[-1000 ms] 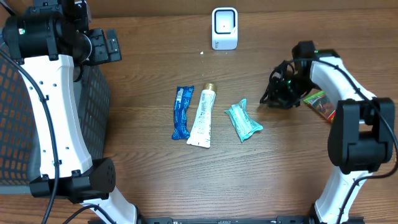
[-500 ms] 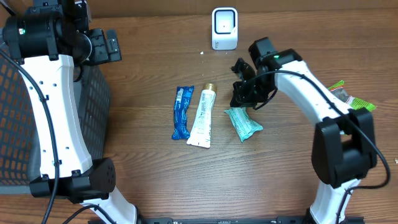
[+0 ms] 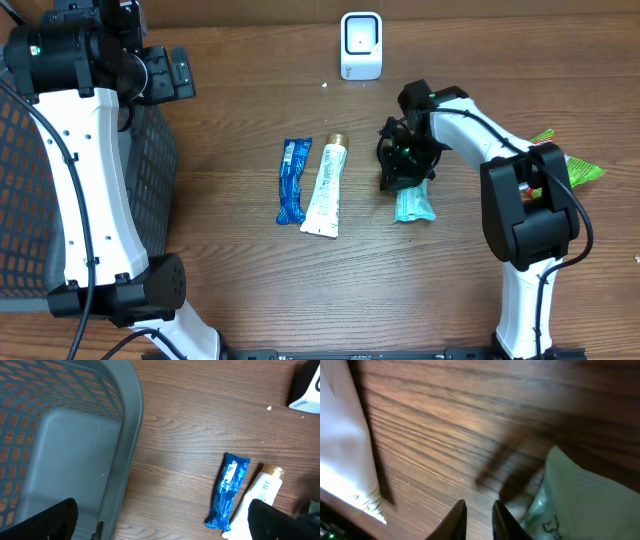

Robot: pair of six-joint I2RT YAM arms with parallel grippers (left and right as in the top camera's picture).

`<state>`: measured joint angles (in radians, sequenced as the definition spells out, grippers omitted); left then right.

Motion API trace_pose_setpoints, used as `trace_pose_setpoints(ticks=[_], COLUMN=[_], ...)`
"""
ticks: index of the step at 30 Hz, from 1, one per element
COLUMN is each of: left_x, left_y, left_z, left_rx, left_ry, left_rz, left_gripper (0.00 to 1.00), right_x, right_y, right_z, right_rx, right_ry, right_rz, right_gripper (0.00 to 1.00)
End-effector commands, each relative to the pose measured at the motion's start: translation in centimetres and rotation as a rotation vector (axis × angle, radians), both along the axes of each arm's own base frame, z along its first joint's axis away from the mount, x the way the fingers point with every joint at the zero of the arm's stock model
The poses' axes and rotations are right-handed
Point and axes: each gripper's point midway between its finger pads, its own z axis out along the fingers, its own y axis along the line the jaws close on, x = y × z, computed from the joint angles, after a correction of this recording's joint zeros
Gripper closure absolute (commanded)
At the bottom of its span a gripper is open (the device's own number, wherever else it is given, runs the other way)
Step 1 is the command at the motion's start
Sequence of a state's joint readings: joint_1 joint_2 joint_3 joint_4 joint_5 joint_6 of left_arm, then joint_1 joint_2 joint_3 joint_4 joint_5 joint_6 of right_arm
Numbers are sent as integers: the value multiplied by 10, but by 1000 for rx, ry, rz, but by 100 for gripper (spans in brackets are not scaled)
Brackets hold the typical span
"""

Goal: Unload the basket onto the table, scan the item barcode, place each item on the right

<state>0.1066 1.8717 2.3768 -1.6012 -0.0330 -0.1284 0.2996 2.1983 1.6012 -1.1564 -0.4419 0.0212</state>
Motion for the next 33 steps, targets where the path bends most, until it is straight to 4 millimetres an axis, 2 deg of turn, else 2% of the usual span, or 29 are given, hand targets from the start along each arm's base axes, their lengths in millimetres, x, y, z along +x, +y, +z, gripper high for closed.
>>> trace_pose_setpoints(ticks=[1, 3, 4, 5, 6, 8, 10, 12, 15, 18, 20, 21, 22, 23, 26, 29, 33], left_x=[-4, -5, -5, -5, -5, -4, -4, -5, -5, -5, -5, -4, -5, -5, -5, -5, -5], left_y=[-4, -4, -4, -4, -4, -4, -4, -4, -4, -4, -4, -4, -4, -4, -4, -4, -4], left_z=[16, 16, 16, 16, 16, 16, 16, 16, 16, 16, 16, 16, 16, 16, 16, 16, 16], left_rx=[-6, -6, -6, -6, -6, -6, -6, -6, -6, -6, -6, -6, -6, -6, -6, -6, -6], left_ry=[-49, -48, -48, -48, -48, -49, -49, -48, -48, -48, -48, -49, -48, -48, -48, -48, -48], left_rz=[-1, -1, -1, -1, -1, -1, -1, -1, -1, -1, -1, -1, -1, -1, -1, -1, -1], left_gripper=[0, 0, 0, 0, 0, 0, 0, 1, 0, 0, 0, 0, 0, 0, 0, 0, 0], right_x=[34, 42, 46, 48, 50, 44, 30, 16, -2, -17, -27, -33, -39, -47, -54, -53, -56], right_y=[13, 9, -1, -9, -29, -71, -84, -86, -83, -70, -48, -27, -13, 0, 12, 10, -12], right_z=[78, 116, 136, 143, 151, 148, 138, 122, 100, 84, 81, 85, 88, 88, 72, 48, 17], right_rx=[135, 145, 125, 96, 11, -156, -195, -213, -202, -134, -16, 103, 174, 201, 137, 29, -132], right_ry=[-155, -217, -253, -266, -276, -234, -159, -93, -14, 56, 80, 85, 86, 88, 61, 36, 27], right_rz=[-4, -13, -27, -44, -99, -208, -227, -222, -214, -208, -145, -88, -46, 8, 62, 33, -24], right_gripper=[72, 71, 69, 67, 66, 65, 65, 64, 64, 64, 64, 64, 64, 64, 64, 64, 65])
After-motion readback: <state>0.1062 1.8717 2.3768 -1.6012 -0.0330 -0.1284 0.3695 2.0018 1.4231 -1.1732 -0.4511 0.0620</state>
